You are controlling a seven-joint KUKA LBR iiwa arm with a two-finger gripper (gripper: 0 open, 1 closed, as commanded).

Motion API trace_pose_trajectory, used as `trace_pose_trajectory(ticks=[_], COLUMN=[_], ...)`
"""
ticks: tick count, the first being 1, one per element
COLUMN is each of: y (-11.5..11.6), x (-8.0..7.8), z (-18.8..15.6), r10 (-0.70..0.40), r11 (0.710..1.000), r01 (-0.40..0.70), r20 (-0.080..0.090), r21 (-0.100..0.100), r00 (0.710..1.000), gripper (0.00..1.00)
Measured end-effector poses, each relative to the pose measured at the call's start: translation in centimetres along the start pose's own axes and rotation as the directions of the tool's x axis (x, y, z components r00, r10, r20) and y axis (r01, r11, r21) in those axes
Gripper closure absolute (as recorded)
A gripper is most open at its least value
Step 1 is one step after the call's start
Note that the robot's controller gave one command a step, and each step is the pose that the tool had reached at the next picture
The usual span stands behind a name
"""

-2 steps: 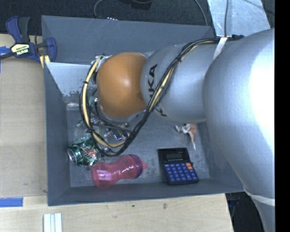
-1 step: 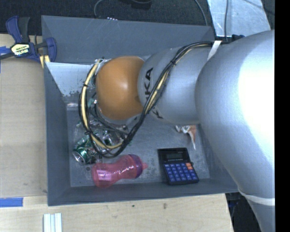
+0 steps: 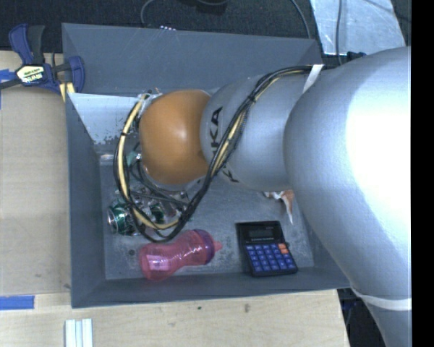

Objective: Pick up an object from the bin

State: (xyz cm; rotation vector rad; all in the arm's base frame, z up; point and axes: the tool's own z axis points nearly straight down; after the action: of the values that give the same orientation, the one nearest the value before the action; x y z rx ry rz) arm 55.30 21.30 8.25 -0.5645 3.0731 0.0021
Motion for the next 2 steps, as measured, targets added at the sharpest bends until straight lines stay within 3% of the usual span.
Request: trace_pose_trajectory(ticks=[1,2], y=[0.0,-0.4], x=[0.0,-2.9], z=[0.0,-9.4], r10=[0.0,0.027], r11=[1.0,1.0], r01=[0.0,-0.027], r20=[0.0,0.003], r21=[0.0,0.0], r00=[1.0,1.0], gripper=[1.0,1.0])
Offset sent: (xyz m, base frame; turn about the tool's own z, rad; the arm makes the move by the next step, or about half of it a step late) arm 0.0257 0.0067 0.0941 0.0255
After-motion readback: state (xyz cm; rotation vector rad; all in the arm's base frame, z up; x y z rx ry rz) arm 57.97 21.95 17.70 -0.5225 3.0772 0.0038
